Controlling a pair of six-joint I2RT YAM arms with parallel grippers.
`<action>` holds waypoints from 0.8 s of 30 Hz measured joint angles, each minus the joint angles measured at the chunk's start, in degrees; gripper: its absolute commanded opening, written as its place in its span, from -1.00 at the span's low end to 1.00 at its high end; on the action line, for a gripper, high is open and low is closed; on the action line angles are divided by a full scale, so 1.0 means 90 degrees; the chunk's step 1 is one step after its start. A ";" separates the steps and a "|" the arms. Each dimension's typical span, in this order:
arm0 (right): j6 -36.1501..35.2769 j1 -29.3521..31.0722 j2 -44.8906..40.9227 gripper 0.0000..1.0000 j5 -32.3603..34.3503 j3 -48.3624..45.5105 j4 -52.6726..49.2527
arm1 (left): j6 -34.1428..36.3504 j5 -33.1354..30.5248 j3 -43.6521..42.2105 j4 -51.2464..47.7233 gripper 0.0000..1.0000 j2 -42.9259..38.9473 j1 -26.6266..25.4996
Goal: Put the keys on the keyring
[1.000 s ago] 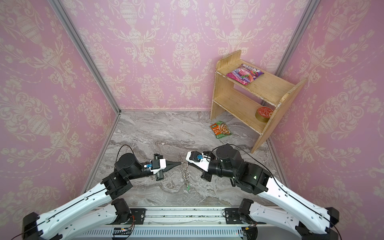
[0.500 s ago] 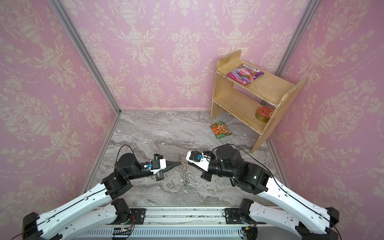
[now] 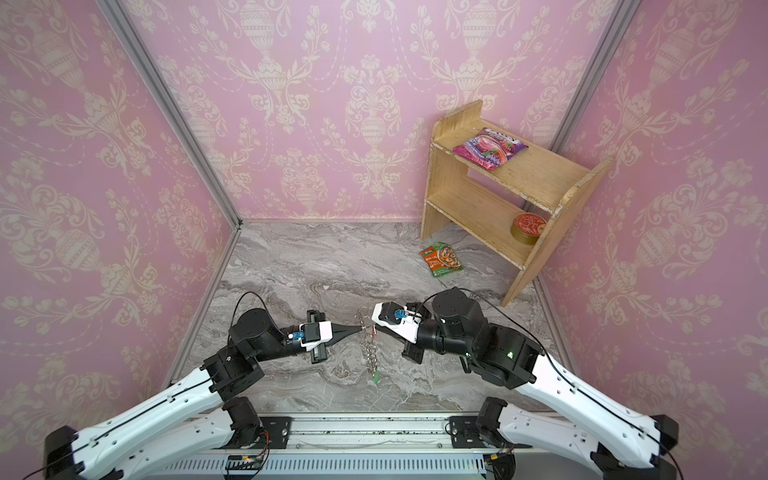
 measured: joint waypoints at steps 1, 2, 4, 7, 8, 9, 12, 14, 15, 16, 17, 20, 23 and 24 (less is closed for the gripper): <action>-0.0015 0.0000 -0.0049 -1.00 -0.0005 -0.0005 -0.0012 | 0.0102 -0.0012 -0.0002 -0.0049 -1.00 0.0044 -0.0051; -0.0032 0.0000 -0.0117 -1.00 -0.0017 -0.0012 -0.0032 | 0.0211 -0.0029 0.0000 -0.0095 -1.00 0.0100 -0.0107; -0.0119 0.0000 -0.0318 -1.00 -0.0049 -0.0041 -0.0087 | 0.0454 -0.0044 0.0034 -0.0274 -1.00 0.0265 -0.0211; -0.0299 0.0000 -0.0602 -1.00 -0.0070 -0.0075 -0.0253 | 0.0884 -0.0053 0.0158 -0.0578 -1.00 0.0508 -0.0340; -0.0362 0.0000 -0.0658 -1.00 -0.0066 -0.0075 -0.0313 | 0.0991 -0.0056 0.0194 -0.0627 -1.00 0.0556 -0.0362; -0.0425 0.0002 -0.0695 -1.00 -0.0061 -0.0075 -0.0384 | 0.1122 -0.0058 0.0233 -0.0673 -1.00 0.0600 -0.0376; -0.0617 0.0153 -0.0746 -1.00 0.0143 -0.0078 -0.0656 | 0.1477 -0.0083 0.0301 -0.0767 -1.00 0.0617 -0.0396; -0.0719 0.0355 -0.0702 -1.00 0.0423 -0.0107 -0.0801 | 0.1649 -0.0100 0.0345 -0.0794 -1.00 0.0617 -0.0396; -0.0763 0.0454 -0.0682 -1.00 0.0559 -0.0138 -0.0857 | 0.1727 -0.0109 0.0362 -0.0794 -1.00 0.0612 -0.0396; -0.0828 0.0539 -0.0665 -1.00 0.0685 -0.0189 -0.0894 | 0.1778 -0.0121 0.0372 -0.0792 -1.00 0.0605 -0.0396; -0.0855 0.0578 -0.0656 -1.00 0.0772 -0.0231 -0.0918 | 0.1817 -0.0129 0.0374 -0.0789 -1.00 0.0597 -0.0396; -0.0901 0.0612 -0.0624 -1.00 0.1035 -0.0357 -0.0974 | 0.1868 -0.0165 0.0372 -0.0763 -1.00 0.0593 -0.0393; -0.0903 0.0622 -0.0631 -1.00 0.1205 -0.0408 -0.0976 | 0.1868 -0.0165 0.0372 -0.0692 -1.00 0.0593 -0.0381; -0.0903 0.0627 -0.0631 -1.00 0.1248 -0.0408 -0.0969 | 0.1868 -0.0165 0.0372 -0.0673 -1.00 0.0593 -0.0381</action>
